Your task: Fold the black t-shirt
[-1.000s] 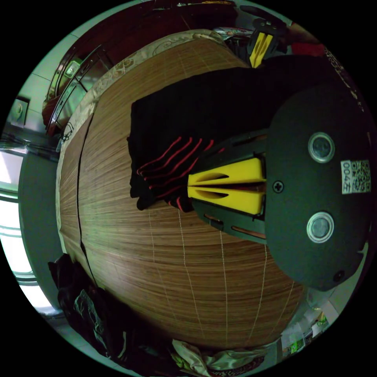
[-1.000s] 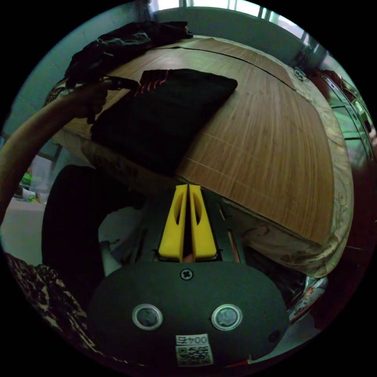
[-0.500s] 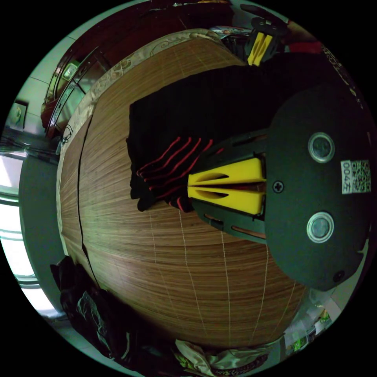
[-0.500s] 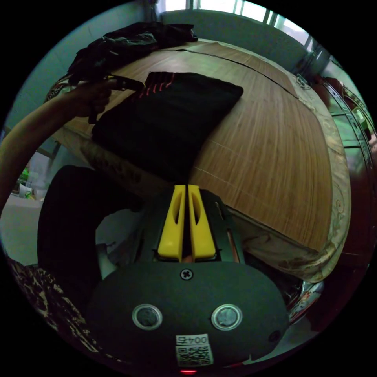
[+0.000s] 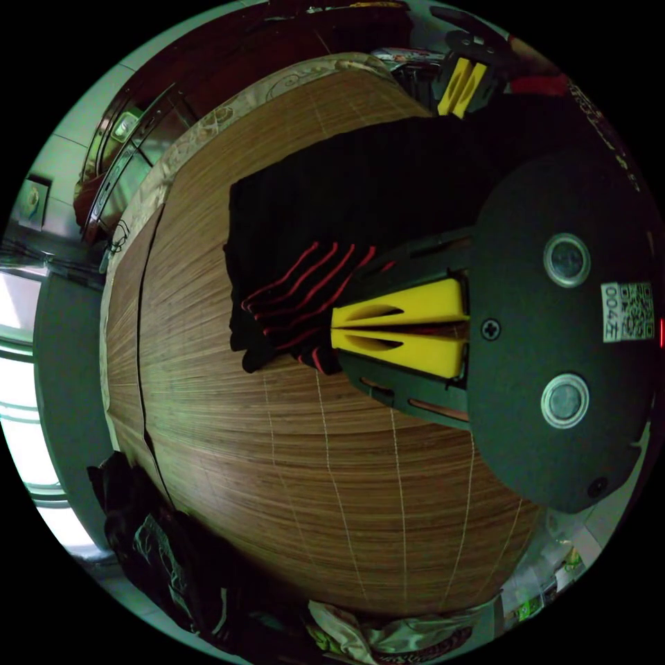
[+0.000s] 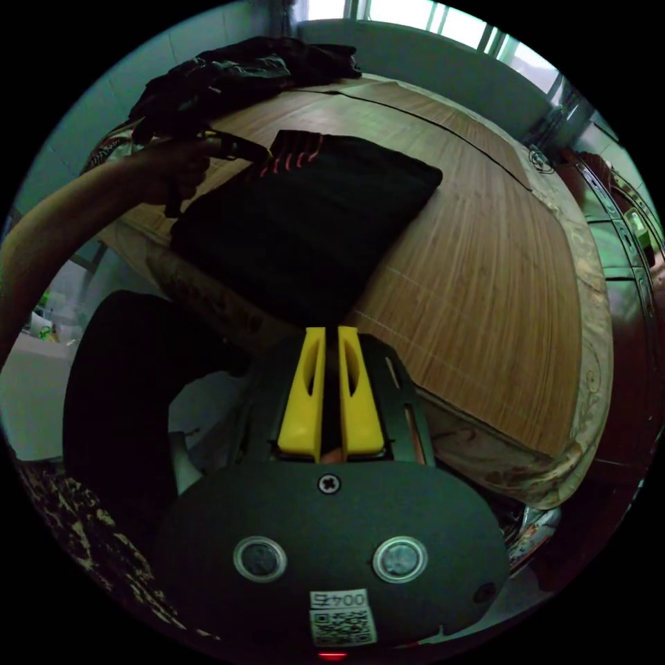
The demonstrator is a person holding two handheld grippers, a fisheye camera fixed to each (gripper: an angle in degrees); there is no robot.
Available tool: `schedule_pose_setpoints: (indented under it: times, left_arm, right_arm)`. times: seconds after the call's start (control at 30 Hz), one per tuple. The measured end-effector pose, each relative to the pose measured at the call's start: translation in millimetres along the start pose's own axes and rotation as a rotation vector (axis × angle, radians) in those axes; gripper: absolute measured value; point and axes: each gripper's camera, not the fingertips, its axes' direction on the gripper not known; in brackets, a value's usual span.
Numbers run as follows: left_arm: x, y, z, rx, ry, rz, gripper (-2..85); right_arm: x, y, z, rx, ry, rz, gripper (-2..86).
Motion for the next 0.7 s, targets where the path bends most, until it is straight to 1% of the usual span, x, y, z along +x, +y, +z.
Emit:
schedule_pose_setpoints:
  times: [0.13, 0.23, 0.37, 0.47, 0.57, 0.67, 0.7]
  left_arm:
    - [-0.4, -3.1, 2.0, 0.001, -0.003, 0.010, 0.1]
    - [-1.1, -4.7, 3.1, 0.002, -0.002, 0.013, 0.1]
    - [-0.6, -6.9, 3.9, 0.002, -0.005, 0.017, 0.1]
    - [-0.2, -7.8, 4.1, 0.004, -0.007, 0.017, 0.2]
    - [0.6, -8.1, 3.9, 0.008, -0.007, 0.016, 0.1]
    - [0.9, -9.1, 3.4, 0.005, -0.005, 0.015, 0.1]
    - [1.0, -9.2, 3.3, 0.004, -0.004, 0.015, 0.1]
  right_arm:
    - [6.5, -7.3, -6.3, -0.058, -0.011, 0.009, 1.4]
    - [13.6, -8.7, 9.1, -0.203, -0.045, -0.006, 0.2]
    - [16.4, -5.4, 9.1, -0.223, -0.054, -0.020, -0.2]
    - [21.6, 0.6, 3.9, -0.167, -0.069, 0.014, 0.8]
    - [25.5, -2.5, -3.7, -0.084, -0.040, 0.051, 4.2]
    - [29.6, -10.3, -11.3, 0.017, -0.032, 0.089, 4.4]
    - [29.7, -13.2, -8.7, 0.016, -0.046, 0.074, 4.1]
